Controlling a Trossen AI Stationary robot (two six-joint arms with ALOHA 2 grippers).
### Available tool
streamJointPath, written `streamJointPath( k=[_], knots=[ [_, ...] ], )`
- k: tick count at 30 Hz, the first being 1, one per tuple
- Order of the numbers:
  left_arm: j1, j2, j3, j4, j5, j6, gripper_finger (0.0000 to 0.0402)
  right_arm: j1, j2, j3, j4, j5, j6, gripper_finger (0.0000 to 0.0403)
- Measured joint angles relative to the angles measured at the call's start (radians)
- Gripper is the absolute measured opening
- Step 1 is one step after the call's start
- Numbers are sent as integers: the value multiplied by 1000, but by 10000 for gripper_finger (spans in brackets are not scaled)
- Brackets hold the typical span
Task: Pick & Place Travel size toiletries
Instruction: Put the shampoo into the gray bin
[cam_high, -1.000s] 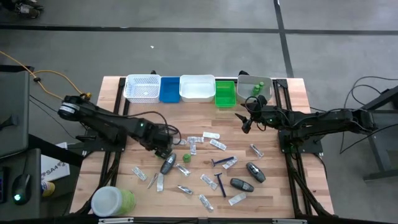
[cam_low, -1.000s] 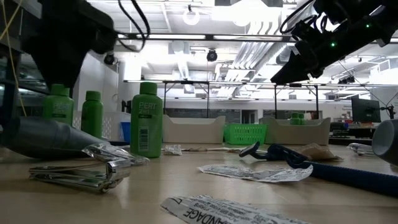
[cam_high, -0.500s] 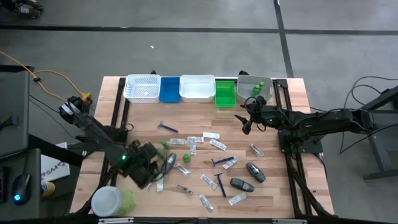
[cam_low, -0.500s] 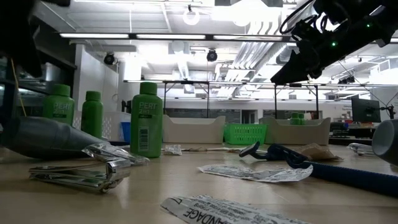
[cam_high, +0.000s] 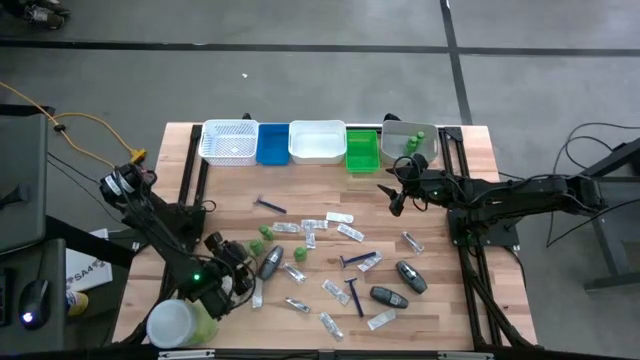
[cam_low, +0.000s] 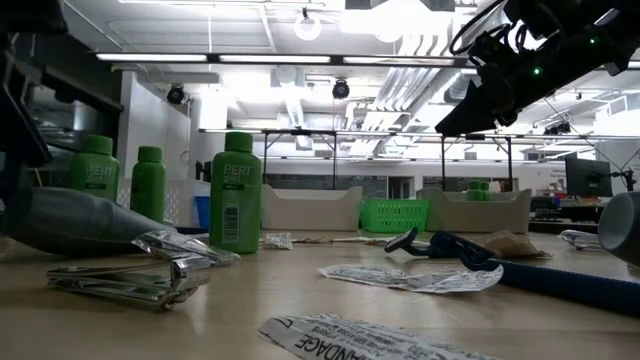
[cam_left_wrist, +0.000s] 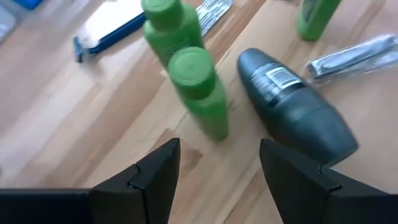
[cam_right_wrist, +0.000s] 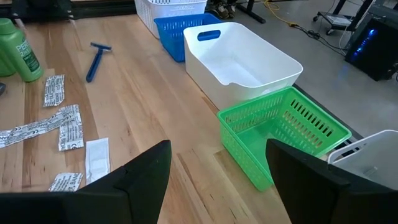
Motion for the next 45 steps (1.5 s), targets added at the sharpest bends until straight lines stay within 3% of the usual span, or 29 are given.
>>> streamJointPath(
  k=[15,25,29,35,45],
  knots=[
    [-14,0,-215,307,-113,-51,219,0,0,0,0,0,-3,256],
    [-14,0,-235,330,-90,-32,224,0,0,0,0,0,-3,256],
    [-14,0,-235,354,-79,-32,257,0,0,0,0,0,-3,256],
    [1,0,-235,354,-150,-47,303,0,0,0,0,0,-3,256],
    [112,42,-235,440,-104,28,297,0,0,0,0,0,-3,256]
  ],
)
